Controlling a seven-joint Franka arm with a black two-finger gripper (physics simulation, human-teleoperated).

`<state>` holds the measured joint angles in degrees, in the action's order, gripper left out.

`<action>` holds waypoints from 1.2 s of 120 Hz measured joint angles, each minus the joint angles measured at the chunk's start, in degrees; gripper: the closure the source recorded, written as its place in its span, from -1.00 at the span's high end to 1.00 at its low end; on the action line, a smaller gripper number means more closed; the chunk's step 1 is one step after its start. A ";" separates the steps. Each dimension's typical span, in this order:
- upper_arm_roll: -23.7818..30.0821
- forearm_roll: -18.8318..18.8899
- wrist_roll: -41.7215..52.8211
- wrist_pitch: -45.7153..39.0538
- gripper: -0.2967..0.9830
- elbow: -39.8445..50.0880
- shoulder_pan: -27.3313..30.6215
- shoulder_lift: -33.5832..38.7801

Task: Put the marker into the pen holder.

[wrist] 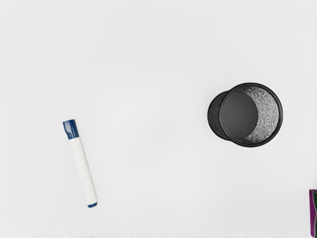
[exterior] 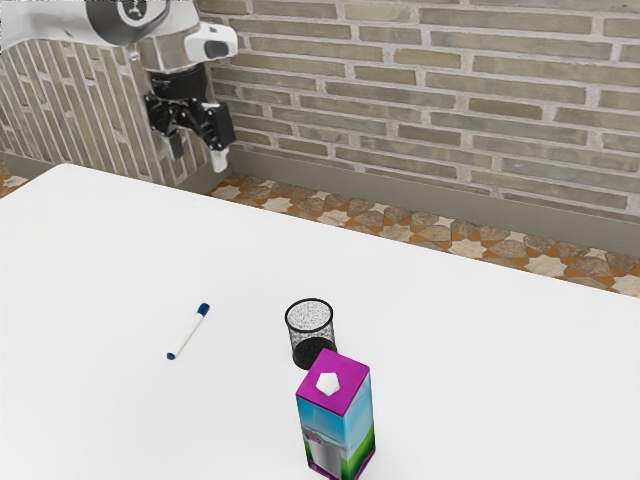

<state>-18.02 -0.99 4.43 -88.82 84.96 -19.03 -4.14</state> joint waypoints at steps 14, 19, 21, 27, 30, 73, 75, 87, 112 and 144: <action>-0.08 0.12 -0.51 -0.79 0.51 2.08 0.13 -0.01; -0.20 0.09 -0.67 -1.53 0.51 4.86 0.34 -0.02; -0.29 0.02 -0.72 -2.15 0.51 6.75 0.46 -0.01; -0.90 -0.08 -0.93 -4.39 0.51 12.59 1.04 -0.40; -1.69 -0.07 -1.12 -5.60 0.51 15.47 1.11 -0.53; -3.16 1.26 4.01 -29.59 0.21 40.43 7.51 -1.20; -3.11 1.18 3.98 -30.42 0.20 40.50 7.35 -1.35; -2.85 -0.40 3.07 -34.32 0.17 40.42 6.65 -2.39; -2.81 -5.20 -0.12 -38.79 0.14 37.38 7.02 -8.58; -2.81 -4.61 -2.56 -41.38 0.12 30.48 8.15 -17.49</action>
<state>-20.83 -5.60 1.86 -130.20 115.44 -10.87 -21.63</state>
